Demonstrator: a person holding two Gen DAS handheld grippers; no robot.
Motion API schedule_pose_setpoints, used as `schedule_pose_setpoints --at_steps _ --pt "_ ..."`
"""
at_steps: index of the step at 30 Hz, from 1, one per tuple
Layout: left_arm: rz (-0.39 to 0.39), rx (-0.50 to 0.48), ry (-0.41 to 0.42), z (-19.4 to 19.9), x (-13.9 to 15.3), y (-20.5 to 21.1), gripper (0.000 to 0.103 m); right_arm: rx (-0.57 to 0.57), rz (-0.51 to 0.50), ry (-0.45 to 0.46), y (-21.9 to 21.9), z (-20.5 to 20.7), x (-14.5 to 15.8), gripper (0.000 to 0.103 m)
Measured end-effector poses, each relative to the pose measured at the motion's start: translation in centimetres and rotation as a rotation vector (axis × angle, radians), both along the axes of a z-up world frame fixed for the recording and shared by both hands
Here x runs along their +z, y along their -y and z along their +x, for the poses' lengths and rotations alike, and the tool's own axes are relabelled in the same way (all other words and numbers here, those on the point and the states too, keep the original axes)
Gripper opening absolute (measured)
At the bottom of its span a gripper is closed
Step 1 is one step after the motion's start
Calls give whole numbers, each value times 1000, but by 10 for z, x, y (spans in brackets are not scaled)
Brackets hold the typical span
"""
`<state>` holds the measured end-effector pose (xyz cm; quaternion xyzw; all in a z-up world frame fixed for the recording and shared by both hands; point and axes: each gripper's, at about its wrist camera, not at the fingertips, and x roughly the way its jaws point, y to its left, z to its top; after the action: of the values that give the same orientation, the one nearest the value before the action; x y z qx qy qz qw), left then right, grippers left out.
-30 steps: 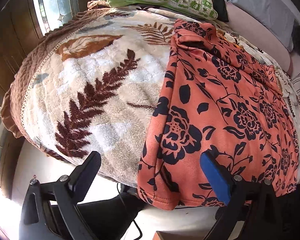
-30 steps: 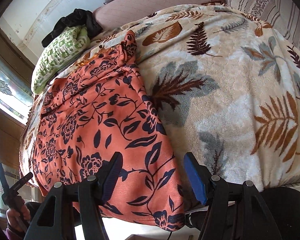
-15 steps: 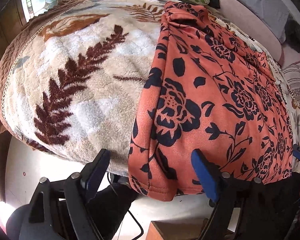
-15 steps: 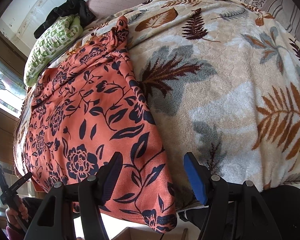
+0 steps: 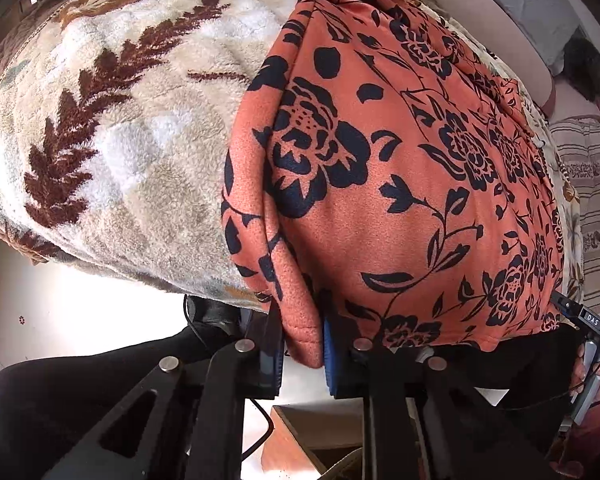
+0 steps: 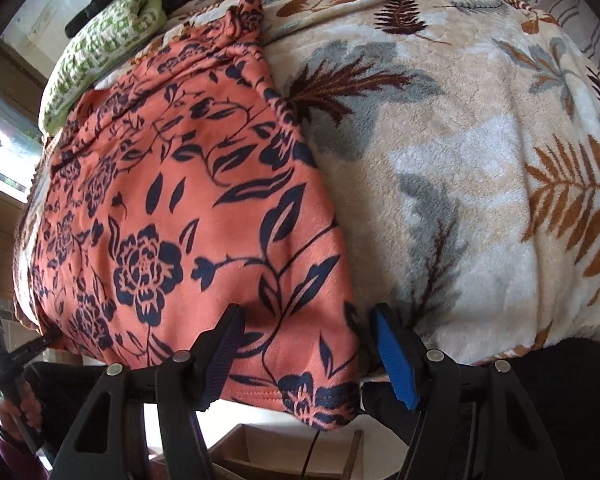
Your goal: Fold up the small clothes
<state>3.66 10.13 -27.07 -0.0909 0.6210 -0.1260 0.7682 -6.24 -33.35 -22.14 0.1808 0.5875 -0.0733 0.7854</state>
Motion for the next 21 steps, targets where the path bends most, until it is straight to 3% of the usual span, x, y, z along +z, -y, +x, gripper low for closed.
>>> schedule_pose_setpoints --at_steps 2,3,5,7,10,13,14,17,18,21 --pt "18 5 -3 2 -1 2 20 33 -73 -19 -14 -3 -3 49" --pt "24 9 -4 3 -2 4 20 34 -104 -15 -18 -4 -3 46" --pt "35 12 6 4 0 7 20 37 -114 5 -23 -6 1 22" --pt "28 20 31 2 2 14 13 57 -117 29 -29 -7 9 10" --pt "-3 33 54 -9 15 12 11 67 -32 114 -33 -10 25 10" --pt "-23 40 65 -11 21 6 12 80 -41 112 -33 -7 27 10" --pt "-15 40 55 -10 20 6 16 82 -33 91 -33 -6 23 10" --pt "48 82 31 -8 10 -3 61 22 -2 30 -25 -4 11 14" --pt "45 98 44 -7 11 -5 65 11 11 19 -22 -5 9 14" --pt "19 144 79 -1 18 -12 65 12 16 16 -19 -6 6 15"
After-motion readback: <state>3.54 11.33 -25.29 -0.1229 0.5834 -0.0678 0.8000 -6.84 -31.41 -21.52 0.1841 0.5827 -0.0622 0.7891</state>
